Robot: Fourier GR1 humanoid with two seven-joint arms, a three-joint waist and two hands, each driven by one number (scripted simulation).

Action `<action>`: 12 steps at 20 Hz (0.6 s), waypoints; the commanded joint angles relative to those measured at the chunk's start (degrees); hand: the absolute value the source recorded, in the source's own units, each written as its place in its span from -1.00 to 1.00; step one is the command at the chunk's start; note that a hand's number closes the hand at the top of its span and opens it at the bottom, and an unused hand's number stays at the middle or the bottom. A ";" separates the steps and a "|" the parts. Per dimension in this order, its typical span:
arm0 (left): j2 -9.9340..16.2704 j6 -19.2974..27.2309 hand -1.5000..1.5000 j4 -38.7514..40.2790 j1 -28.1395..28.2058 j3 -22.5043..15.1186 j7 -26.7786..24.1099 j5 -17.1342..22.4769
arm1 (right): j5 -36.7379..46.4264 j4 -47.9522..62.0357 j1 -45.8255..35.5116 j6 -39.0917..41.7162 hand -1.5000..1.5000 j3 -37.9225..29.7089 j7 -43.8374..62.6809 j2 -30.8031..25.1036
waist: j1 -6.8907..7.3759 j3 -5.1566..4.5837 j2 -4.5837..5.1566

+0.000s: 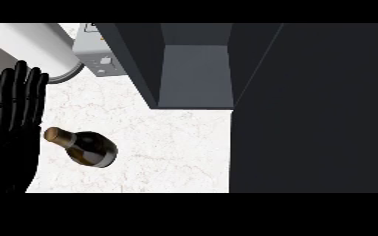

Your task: Pick up the wine, place it into the cabinet and close the cabinet

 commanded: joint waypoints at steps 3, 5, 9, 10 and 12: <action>-0.88 3.84 -1.00 6.34 -8.74 0.52 5.22 -2.87 | -1.10 -9.70 7.77 1.70 -1.00 0.95 1.74 -0.27 | -0.87 0.52 -1.10; -0.03 4.69 -1.00 13.17 -15.28 1.16 7.25 -4.33 | 1.90 -10.45 6.06 -0.75 -1.00 3.86 2.24 2.04 | -1.09 0.50 -0.99; -5.10 10.64 -1.00 10.98 -12.71 -2.91 17.29 1.77 | -7.20 -11.19 11.37 10.56 -1.00 11.88 3.29 -1.00 | -1.47 0.57 -1.32; -5.13 10.54 -1.00 13.19 -18.45 -0.92 20.08 1.12 | -5.35 -10.76 12.45 10.19 -1.00 13.57 3.41 -0.74 | -1.42 0.56 -1.13; -5.18 15.18 -1.00 10.65 -15.71 -6.02 21.69 -0.34 | -9.85 -18.20 17.53 12.06 -1.00 12.50 6.27 -2.87 | -1.39 0.55 -1.33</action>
